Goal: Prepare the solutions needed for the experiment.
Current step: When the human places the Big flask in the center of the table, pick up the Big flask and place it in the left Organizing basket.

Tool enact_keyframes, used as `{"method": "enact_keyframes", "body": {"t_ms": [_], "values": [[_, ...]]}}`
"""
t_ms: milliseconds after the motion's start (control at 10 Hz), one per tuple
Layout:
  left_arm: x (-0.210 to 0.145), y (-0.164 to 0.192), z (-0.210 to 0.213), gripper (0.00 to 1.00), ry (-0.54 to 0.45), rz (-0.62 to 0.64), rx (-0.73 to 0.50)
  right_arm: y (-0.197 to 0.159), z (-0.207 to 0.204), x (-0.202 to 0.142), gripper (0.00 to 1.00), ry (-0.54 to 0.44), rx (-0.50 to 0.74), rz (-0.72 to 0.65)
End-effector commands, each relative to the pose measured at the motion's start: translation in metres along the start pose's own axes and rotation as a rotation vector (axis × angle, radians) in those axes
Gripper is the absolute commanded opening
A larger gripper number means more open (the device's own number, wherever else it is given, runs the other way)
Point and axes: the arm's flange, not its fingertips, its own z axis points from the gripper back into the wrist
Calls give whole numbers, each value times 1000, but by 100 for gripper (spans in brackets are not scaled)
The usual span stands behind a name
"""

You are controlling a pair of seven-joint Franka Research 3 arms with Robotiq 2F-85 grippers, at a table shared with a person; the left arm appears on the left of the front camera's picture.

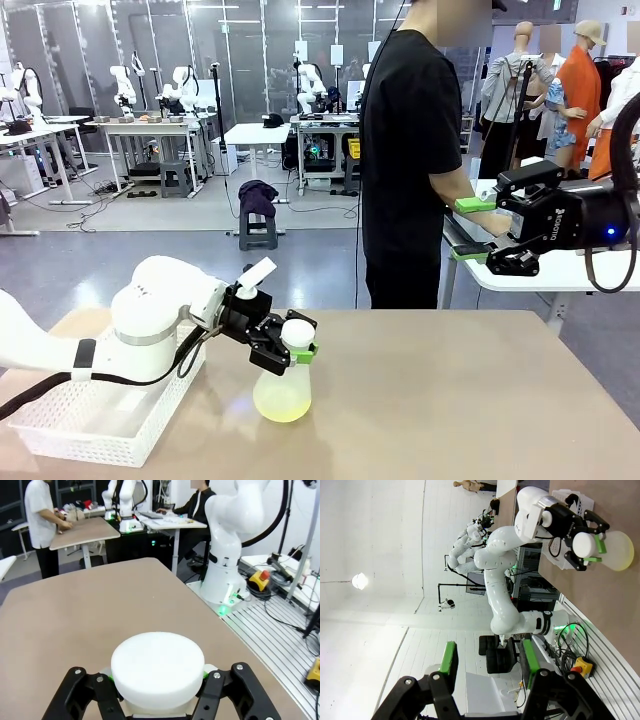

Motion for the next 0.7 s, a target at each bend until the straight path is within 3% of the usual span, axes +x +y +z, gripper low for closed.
{"method": "enact_keyframes", "body": {"t_ms": [0, 300, 600], "values": [[24, -22, 19, 14, 70, 11, 50, 0, 1, 0, 63, 3, 3, 3], [50, -50, 45, 14, 123, -26, 110, 0, 1, 0, 63, 3, 3, 3], [97, -88, 91, 14, 172, -141, 215, 0, 1, 0, 63, 3, 3, 3]]}}
